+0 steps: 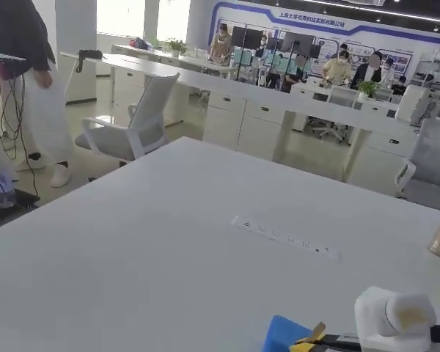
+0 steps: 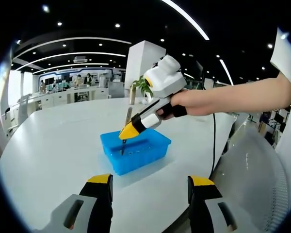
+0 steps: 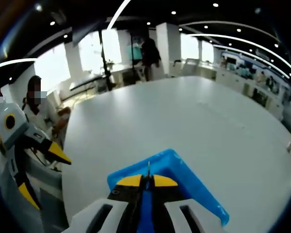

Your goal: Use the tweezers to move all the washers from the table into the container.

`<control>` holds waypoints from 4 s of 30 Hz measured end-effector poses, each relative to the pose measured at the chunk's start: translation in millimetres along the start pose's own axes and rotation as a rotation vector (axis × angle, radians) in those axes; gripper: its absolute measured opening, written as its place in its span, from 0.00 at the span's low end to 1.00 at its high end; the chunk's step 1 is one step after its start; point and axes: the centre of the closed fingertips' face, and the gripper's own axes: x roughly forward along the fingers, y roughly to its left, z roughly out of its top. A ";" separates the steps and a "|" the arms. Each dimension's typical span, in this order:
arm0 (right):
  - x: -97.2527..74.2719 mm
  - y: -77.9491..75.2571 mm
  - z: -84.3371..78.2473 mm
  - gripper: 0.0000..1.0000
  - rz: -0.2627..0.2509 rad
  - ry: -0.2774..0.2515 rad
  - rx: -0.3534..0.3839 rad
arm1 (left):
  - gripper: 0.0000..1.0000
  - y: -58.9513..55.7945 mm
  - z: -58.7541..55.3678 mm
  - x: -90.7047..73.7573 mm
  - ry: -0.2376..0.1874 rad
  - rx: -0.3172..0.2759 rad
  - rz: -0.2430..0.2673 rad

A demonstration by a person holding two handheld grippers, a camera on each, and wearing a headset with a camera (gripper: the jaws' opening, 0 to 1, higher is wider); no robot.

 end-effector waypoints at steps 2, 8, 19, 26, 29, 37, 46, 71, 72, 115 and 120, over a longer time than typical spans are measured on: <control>2.4 -4.9 -0.1 0.02 -0.001 0.005 0.001 | 0.62 0.7 -0.2 -0.1 -0.001 -0.006 0.002; 1.3 0.8 1.0 0.02 -0.001 0.017 0.004 | 0.62 -0.3 -0.7 0.0 0.003 -0.002 -0.004; 4.7 -3.3 -4.7 0.02 0.009 0.047 0.005 | 0.62 2.3 0.5 -1.1 -0.005 -0.012 0.010; 4.9 -8.2 -7.0 0.02 0.002 0.045 0.017 | 0.61 0.9 -0.2 -0.6 0.001 -0.007 0.004; 3.4 -8.2 -6.3 0.02 0.000 0.040 0.020 | 0.61 0.7 -0.1 -0.8 0.000 -0.008 0.004; -3.5 -7.0 -4.2 0.02 -0.005 0.032 0.009 | 0.61 0.5 0.0 -0.7 -0.003 -0.010 0.003; -29.9 13.4 9.3 0.02 0.028 0.014 -0.094 | 0.61 -0.1 0.6 -0.3 -0.001 -0.018 -0.006; -78.2 79.5 -79.2 0.03 0.286 0.304 -0.468 | 0.33 -24.0 79.3 5.7 0.070 0.164 -0.329; -77.8 81.6 -80.3 0.03 0.294 0.310 -0.474 | 0.31 -31.6 77.0 7.0 0.091 0.190 -0.361; -75.7 81.4 -115.4 0.04 0.250 0.240 -0.408 | 0.00 -66.3 15.3 46.9 0.500 0.574 -0.486; -70.3 82.2 -119.1 0.04 0.210 0.201 -0.388 | 0.00 -65.9 5.8 47.5 0.545 0.605 -0.468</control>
